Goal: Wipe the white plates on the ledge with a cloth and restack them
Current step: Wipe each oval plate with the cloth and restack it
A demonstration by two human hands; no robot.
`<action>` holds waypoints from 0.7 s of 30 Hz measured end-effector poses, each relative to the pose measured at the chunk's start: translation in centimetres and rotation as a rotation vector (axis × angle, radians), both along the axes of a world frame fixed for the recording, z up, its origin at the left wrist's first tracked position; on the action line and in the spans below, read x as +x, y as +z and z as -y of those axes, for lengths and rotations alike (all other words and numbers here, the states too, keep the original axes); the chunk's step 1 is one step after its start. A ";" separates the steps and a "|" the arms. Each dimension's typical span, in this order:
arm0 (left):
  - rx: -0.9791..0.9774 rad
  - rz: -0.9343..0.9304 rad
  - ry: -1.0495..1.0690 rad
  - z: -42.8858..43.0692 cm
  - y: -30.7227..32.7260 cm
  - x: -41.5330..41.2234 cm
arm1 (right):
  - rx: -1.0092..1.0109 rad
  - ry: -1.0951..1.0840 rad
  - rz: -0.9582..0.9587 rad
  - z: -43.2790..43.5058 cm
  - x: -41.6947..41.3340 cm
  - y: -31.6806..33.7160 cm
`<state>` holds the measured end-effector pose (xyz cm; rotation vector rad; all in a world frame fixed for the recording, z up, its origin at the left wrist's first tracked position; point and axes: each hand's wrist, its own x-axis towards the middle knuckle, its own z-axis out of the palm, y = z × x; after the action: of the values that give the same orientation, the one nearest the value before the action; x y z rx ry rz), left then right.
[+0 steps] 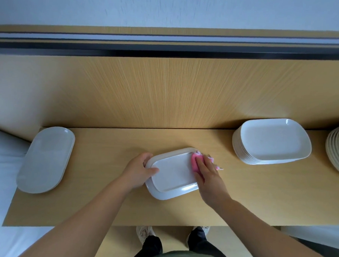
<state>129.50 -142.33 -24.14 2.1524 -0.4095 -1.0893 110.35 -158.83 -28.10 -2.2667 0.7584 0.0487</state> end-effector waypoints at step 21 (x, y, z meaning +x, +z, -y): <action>-0.109 -0.098 -0.025 -2.8 -0.2 -5.0 | 0.053 0.027 -0.014 0.6 1.5 1.1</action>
<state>124.48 -139.57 -24.37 1.9949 -0.4419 -1.1540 111.84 -159.40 -27.04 -2.2287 0.7250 0.0960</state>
